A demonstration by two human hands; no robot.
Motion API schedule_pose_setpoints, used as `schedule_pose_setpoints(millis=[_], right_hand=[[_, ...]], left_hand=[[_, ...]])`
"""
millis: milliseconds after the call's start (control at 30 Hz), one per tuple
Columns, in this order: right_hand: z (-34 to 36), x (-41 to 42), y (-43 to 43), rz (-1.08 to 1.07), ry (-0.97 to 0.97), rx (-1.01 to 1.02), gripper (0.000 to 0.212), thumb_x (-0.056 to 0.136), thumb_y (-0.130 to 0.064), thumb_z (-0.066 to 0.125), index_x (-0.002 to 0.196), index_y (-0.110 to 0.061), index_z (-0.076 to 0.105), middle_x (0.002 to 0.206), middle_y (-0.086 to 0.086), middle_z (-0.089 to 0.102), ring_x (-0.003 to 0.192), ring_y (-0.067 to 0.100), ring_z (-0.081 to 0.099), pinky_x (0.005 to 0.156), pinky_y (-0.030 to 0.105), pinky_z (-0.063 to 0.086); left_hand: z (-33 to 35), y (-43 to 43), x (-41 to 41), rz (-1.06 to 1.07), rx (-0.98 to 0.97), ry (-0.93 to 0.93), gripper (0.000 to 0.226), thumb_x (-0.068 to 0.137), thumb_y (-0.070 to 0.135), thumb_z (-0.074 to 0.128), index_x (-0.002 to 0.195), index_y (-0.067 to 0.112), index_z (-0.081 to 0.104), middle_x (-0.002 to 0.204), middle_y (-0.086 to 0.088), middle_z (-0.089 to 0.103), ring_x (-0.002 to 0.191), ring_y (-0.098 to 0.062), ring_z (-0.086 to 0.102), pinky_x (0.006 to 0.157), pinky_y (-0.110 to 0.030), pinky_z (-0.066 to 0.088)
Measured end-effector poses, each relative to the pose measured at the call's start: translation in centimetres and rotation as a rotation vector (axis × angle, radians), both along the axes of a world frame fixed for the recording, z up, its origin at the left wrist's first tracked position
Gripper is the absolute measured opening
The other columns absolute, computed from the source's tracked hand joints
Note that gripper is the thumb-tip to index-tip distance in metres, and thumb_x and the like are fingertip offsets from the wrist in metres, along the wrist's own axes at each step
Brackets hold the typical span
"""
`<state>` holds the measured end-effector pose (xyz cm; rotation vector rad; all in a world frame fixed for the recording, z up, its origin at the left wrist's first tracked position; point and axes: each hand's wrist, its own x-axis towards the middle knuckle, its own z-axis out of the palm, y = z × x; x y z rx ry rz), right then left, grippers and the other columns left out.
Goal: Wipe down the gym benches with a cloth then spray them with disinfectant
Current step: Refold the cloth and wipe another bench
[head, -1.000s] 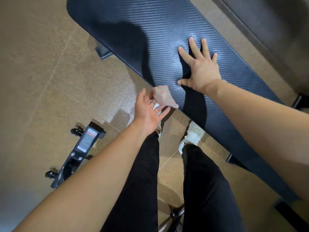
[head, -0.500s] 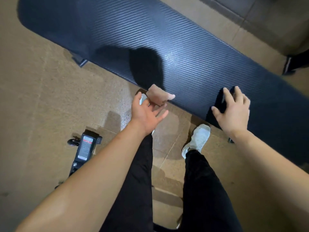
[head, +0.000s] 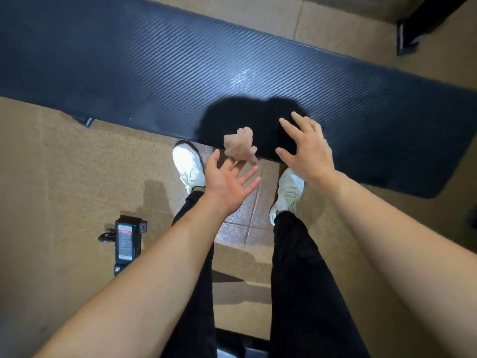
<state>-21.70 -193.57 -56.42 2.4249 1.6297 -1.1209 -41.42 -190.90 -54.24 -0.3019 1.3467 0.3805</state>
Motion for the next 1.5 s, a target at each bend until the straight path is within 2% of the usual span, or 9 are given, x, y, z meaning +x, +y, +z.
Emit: schedule_pose_setpoints(millis=[167, 333, 500, 667, 900, 1100, 1200, 1333, 1500], right_hand=[[-1.2, -1.3, -6.2, -0.746, 0.222, 0.016, 0.021, 0.088, -0.032, 0.076, 0.103, -0.020, 0.073, 0.093, -0.003, 0.071, 0.088, 0.018, 0.069, 0.087, 0.043, 0.057], [-1.3, -3.9, -6.8, -1.350, 1.049, -0.558, 0.066, 0.085, -0.058, 0.073, 0.134, -0.017, 0.055, 0.126, 0.005, 0.061, 0.114, 0.026, 0.063, 0.093, 0.044, 0.059], [-1.5, -6.9, -2.6, -1.538, 1.385, -0.473, 0.033, 0.095, -0.045, 0.067, 0.115, -0.019, 0.069, 0.110, 0.001, 0.068, 0.102, 0.018, 0.065, 0.097, 0.036, 0.055], [-2.4, -8.7, -1.3, -1.850, 1.398, -0.384, 0.019, 0.105, -0.009, 0.051, 0.095, -0.022, 0.061, 0.096, -0.004, 0.064, 0.086, 0.008, 0.061, 0.055, 0.018, 0.058], [-3.2, -5.1, -5.4, -2.276, 1.260, -0.305, 0.023, 0.104, -0.005, 0.051, 0.123, -0.008, 0.063, 0.133, 0.012, 0.062, 0.107, 0.030, 0.065, 0.046, 0.028, 0.058], [-2.8, -1.0, -6.9, -2.334, 1.467, -0.175, 0.029, 0.105, -0.009, 0.050, 0.132, -0.001, 0.056, 0.111, 0.017, 0.063, 0.089, 0.014, 0.062, 0.052, 0.037, 0.062], [-2.2, 1.1, -8.3, -2.338, 1.529, -0.118, 0.018, 0.108, -0.013, 0.047, 0.113, 0.000, 0.057, 0.103, 0.016, 0.061, 0.053, 0.028, 0.067, 0.066, 0.042, 0.064], [-1.9, 5.2, -11.1, -2.359, 1.525, -0.087, 0.015, 0.106, -0.011, 0.048, 0.105, -0.001, 0.059, 0.136, 0.018, 0.058, 0.124, 0.038, 0.057, 0.095, 0.046, 0.055], [-1.4, 10.6, -14.7, -2.321, 1.494, -0.016, 0.016, 0.104, -0.005, 0.049, 0.095, 0.001, 0.060, 0.111, 0.019, 0.062, 0.107, 0.037, 0.059, 0.097, 0.045, 0.052]], left_hand=[[0.4, -1.8, 3.2, -0.167, 0.018, 0.053, 0.067, 0.100, 0.065, 0.031, 0.148, 0.023, 0.054, 0.145, -0.002, 0.058, 0.129, -0.029, 0.057, 0.107, -0.050, 0.045], [-0.1, -1.1, 2.6, -0.426, 0.037, 0.186, 0.076, 0.096, 0.075, 0.028, 0.143, 0.025, 0.060, 0.144, 0.001, 0.057, 0.130, -0.022, 0.048, 0.107, -0.043, 0.038], [0.3, 1.4, 0.4, -0.630, 0.070, 0.234, 0.068, 0.099, 0.070, 0.031, 0.120, 0.017, 0.069, 0.108, -0.006, 0.073, 0.091, -0.021, 0.063, 0.077, -0.034, 0.047], [1.2, 3.4, -0.6, -0.813, 0.311, 0.466, 0.050, 0.107, 0.046, 0.036, 0.099, 0.013, 0.073, 0.078, 0.002, 0.064, 0.067, -0.013, 0.054, 0.065, -0.027, 0.042], [2.0, 2.8, 1.0, -0.873, 0.476, 0.462, 0.047, 0.110, 0.042, 0.034, 0.141, 0.018, 0.060, 0.143, 0.007, 0.059, 0.125, -0.016, 0.056, 0.104, -0.036, 0.047], [1.9, 0.8, 4.4, -0.892, 0.429, 0.422, 0.063, 0.089, 0.061, 0.046, 0.141, 0.026, 0.052, 0.119, 0.018, 0.055, 0.113, -0.011, 0.049, 0.089, -0.027, 0.041], [1.7, -0.1, 6.0, -0.893, 0.436, 0.455, 0.060, 0.105, 0.052, 0.042, 0.156, 0.022, 0.041, 0.142, 0.021, 0.049, 0.130, -0.008, 0.048, 0.114, -0.031, 0.036], [1.6, -2.0, 9.3, -0.984, 0.469, 0.412, 0.024, 0.108, 0.048, 0.037, 0.114, 0.040, 0.059, 0.105, 0.037, 0.063, 0.104, 0.004, 0.056, 0.111, -0.035, 0.040], [0.9, -4.0, 13.5, -0.994, 0.419, 0.382, 0.098, 0.084, 0.066, 0.051, 0.166, 0.025, 0.015, 0.169, 0.014, 0.020, 0.144, -0.016, 0.040, 0.124, -0.047, 0.028]])
